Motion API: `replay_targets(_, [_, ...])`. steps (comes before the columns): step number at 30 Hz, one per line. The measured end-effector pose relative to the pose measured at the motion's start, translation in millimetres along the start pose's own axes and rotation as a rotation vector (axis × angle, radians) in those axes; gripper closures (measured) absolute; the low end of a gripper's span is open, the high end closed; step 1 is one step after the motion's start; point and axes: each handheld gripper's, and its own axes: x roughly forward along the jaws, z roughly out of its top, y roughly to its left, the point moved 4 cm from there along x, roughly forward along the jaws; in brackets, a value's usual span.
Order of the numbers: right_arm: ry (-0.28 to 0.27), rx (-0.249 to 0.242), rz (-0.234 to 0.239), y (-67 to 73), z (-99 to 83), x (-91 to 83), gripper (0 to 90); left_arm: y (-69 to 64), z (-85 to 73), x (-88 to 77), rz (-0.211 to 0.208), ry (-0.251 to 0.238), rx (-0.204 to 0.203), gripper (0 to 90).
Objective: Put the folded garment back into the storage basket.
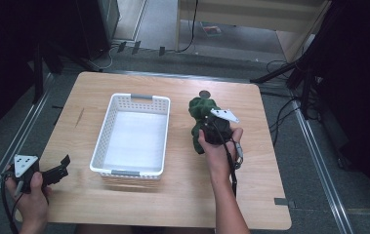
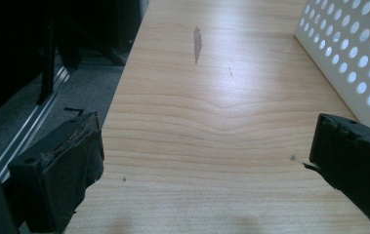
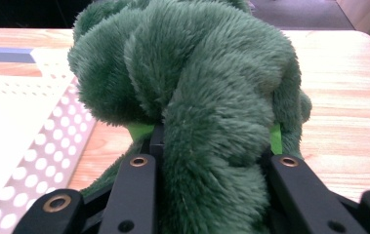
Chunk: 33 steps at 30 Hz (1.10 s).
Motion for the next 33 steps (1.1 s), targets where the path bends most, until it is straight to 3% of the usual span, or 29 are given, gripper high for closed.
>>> replay_targets(14, [-0.010, 0.018, 0.002, 33.5, 25.9, -15.6, 67.9, 1.4, 0.0, 0.7, -0.018, 0.011, -0.018, 0.6])
replay_targets(23, [-0.006, 0.001, 0.036, 64.6, 38.7, -19.5, 67.6, -1.7, 0.0, 2.0, -0.012, 0.020, 0.016, 0.6])
replay_targets(33, [0.001, -0.021, 0.074, 96.3, 47.8, -19.8, 67.5, -0.8, 0.1, 2.6, -0.015, 0.025, 0.006, 0.6])
